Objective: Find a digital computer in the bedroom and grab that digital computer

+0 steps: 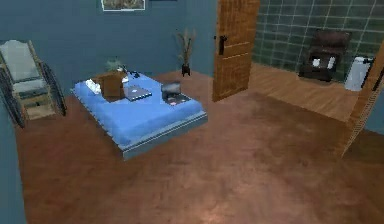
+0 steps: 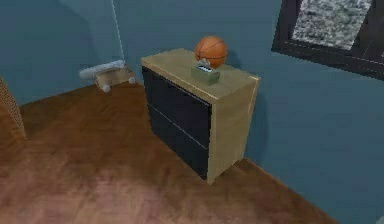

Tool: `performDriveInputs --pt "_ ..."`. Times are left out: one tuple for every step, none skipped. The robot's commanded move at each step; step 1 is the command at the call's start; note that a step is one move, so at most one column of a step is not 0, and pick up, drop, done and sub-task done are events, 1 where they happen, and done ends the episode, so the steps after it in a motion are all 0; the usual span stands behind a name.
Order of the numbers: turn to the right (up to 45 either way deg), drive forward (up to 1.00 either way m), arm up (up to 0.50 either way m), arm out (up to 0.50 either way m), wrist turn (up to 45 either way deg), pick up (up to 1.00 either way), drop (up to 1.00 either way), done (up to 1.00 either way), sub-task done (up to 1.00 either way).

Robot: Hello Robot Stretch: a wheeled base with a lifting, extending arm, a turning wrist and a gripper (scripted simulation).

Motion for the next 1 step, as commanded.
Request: performDriveInputs --pt "-3.0 0.00 0.00 0.00 0.0 0.00 0.00 0.00 0.00"
